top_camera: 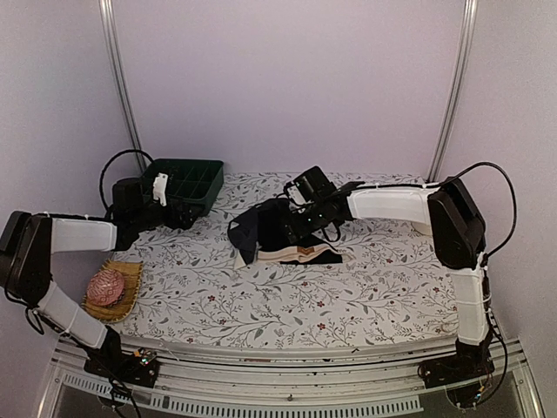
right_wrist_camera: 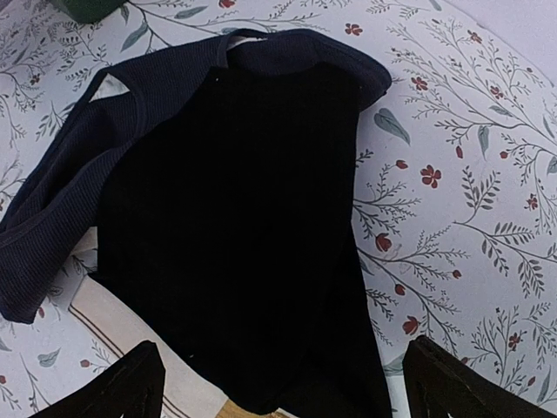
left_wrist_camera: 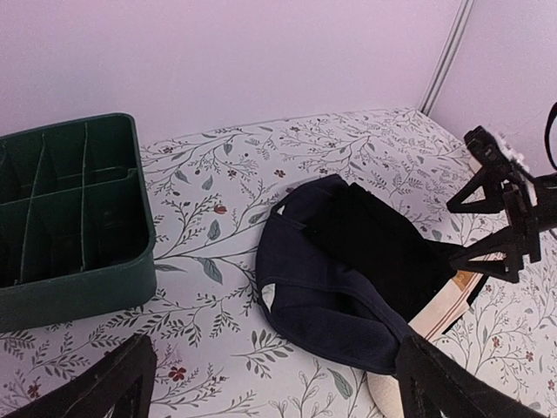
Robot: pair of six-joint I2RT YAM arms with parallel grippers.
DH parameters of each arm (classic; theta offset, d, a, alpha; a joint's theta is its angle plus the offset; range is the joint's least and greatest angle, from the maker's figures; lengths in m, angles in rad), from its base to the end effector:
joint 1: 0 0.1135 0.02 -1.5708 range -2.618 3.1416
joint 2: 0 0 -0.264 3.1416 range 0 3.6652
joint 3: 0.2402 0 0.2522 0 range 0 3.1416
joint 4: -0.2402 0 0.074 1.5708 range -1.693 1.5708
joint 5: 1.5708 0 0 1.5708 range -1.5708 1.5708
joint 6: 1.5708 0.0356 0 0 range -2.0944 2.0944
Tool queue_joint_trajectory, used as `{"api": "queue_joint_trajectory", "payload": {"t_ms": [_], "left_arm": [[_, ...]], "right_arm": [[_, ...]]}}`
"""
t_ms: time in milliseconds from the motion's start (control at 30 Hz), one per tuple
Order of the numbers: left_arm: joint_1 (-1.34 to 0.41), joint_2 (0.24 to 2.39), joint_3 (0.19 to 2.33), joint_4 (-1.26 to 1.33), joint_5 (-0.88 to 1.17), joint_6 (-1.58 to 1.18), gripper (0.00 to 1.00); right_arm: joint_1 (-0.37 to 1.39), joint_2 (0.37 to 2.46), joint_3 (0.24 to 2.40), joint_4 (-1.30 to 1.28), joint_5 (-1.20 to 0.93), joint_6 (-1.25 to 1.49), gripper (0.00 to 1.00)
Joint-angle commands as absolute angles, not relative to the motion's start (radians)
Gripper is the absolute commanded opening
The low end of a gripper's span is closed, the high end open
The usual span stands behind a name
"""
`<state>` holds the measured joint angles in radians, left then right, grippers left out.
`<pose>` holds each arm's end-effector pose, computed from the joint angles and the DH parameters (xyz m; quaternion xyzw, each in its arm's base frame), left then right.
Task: Roll the underwear
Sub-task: Move the underwear to the center of the board.
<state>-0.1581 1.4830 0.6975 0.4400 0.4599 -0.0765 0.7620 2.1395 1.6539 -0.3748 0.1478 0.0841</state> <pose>0.3057 -0.0647 0.2098 0.1635 0.7906 -0.2507 0.5342 0.3495 0.3262 0.1919 -0.2867 0.8904 0.0793 0.3447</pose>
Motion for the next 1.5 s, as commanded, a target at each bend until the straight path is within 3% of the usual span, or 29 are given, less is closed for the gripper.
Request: {"api": "queue_joint_trajectory", "payload": {"t_ms": [0,233,367,467,567,667,767,967,1033,1067,1100,1133,1167,1200,1233,1467], "left_arm": [[-0.167,1.423,0.678,0.477,0.46,-0.076,0.99],[-0.167,1.394,0.66,0.495,0.458,-0.071,0.98],[-0.167,1.406,0.662,0.5,0.471,-0.074,0.98],[-0.168,1.422,0.666,0.5,0.479,-0.076,0.99],[-0.169,1.436,0.67,0.5,0.481,-0.077,0.99],[-0.172,1.447,0.674,0.5,0.486,-0.078,0.98],[-0.176,1.451,0.675,0.5,0.49,-0.078,0.98],[-0.183,1.456,0.673,0.499,0.489,-0.074,0.99],[-0.187,1.456,0.675,0.498,0.484,-0.072,0.98],[-0.187,1.456,0.675,0.497,0.482,-0.071,0.98],[-0.188,1.458,0.676,0.496,0.48,-0.069,0.98],[-0.187,1.46,0.678,0.495,0.476,-0.068,0.99],[-0.189,1.463,0.679,0.492,0.475,-0.068,0.99],[-0.189,1.464,0.682,0.489,0.473,-0.067,0.98],[-0.19,1.467,0.684,0.486,0.473,-0.066,0.98],[-0.191,1.483,0.697,0.471,0.441,-0.063,0.99]], "right_arm": [[0.768,2.236,1.783,-0.467,0.17,0.048,0.95],[0.767,2.339,1.87,-0.504,0.133,0.037,0.92],[0.768,2.393,1.875,-0.5,0.133,0.035,0.86],[0.766,2.397,1.868,-0.496,0.146,0.037,0.7],[0.765,2.375,1.84,-0.485,0.203,0.055,0.35],[0.752,2.305,1.786,-0.467,0.267,0.07,0.09],[0.715,2.227,1.705,-0.451,0.319,0.1,0.03],[0.572,2.012,1.518,-0.375,0.408,0.158,0.02],[0.529,1.958,1.472,-0.346,0.436,0.166,0.03],[0.515,1.939,1.457,-0.33,0.435,0.164,0.08],[0.508,1.928,1.446,-0.315,0.422,0.156,0.27],[0.508,1.925,1.444,-0.306,0.412,0.136,0.56],[0.51,1.928,1.458,-0.32,0.402,0.125,0.78],[0.516,1.933,1.475,-0.338,0.392,0.127,0.93],[0.531,1.937,1.485,-0.343,0.396,0.125,1.0],[0.787,1.954,1.488,-0.208,0.489,-0.126,0.99]]}}
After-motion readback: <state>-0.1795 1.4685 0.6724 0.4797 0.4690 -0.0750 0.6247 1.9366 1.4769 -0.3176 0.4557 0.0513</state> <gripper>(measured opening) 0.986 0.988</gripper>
